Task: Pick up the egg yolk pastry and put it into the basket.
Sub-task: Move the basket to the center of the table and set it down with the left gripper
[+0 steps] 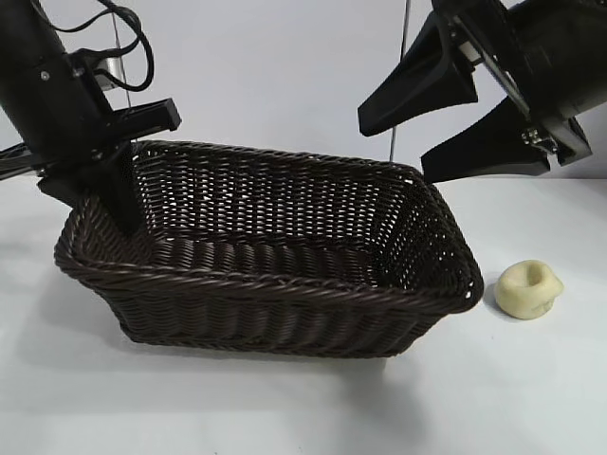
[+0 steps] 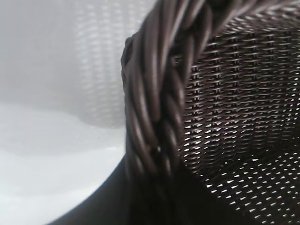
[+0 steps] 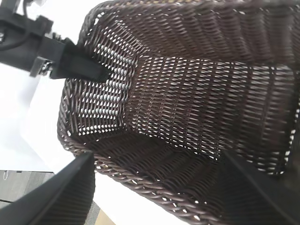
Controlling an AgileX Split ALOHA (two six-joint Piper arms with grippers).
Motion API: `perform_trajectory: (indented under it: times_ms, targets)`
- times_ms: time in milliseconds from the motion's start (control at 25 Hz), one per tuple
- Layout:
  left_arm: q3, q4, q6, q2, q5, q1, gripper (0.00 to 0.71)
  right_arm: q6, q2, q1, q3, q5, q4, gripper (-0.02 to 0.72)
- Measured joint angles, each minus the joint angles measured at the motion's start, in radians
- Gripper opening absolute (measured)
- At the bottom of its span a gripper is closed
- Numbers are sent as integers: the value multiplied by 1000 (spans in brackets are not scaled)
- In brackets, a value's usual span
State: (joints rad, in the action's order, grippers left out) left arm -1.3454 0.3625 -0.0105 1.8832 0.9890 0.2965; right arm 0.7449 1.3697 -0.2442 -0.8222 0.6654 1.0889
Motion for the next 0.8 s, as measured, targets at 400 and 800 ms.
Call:
perform_trajectory:
  times_ms: [400, 800]
  targets:
    - [0, 45, 65, 71, -31, 0, 98, 0, 0, 0, 0, 1, 0, 529]
    - [0, 57, 66, 89, -46, 0, 213, 0, 0, 0, 0, 2, -3, 529]
